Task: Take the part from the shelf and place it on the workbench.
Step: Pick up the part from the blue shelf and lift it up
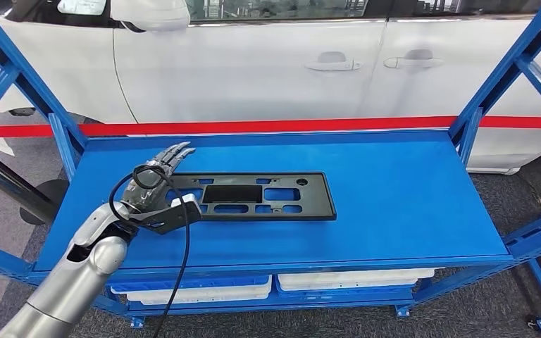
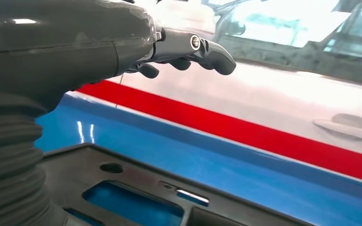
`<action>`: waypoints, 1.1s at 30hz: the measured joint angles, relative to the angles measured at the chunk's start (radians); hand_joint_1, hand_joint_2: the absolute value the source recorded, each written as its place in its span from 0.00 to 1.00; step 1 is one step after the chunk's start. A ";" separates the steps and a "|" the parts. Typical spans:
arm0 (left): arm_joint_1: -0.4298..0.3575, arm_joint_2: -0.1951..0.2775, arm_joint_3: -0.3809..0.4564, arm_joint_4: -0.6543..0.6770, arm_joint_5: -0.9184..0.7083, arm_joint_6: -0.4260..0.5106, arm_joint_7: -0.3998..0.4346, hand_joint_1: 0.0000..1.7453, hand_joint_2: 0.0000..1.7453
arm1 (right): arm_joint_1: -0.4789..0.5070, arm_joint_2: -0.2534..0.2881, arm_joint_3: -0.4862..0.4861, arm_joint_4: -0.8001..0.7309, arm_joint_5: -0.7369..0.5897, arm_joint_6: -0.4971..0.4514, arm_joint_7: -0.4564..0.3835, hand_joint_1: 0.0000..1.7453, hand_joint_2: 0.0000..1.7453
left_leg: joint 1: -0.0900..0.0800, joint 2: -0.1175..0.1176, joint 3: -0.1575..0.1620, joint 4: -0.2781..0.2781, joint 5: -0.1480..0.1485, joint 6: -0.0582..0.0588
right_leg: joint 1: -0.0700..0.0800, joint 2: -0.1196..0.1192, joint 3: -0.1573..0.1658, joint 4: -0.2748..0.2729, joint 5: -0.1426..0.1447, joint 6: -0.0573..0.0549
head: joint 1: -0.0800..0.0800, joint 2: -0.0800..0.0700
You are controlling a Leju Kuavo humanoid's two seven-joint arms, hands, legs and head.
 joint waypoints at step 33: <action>0.126 -0.132 0.177 -0.023 0.763 -0.201 -0.307 0.00 1.00 | 0.003 0.000 -0.003 0.000 0.036 -0.012 -0.001 0.00 0.00 | 0.000 0.001 -0.001 0.000 -0.001 0.000 | 0.000 0.000 -0.001 0.000 0.000 0.000 | 0.000 0.000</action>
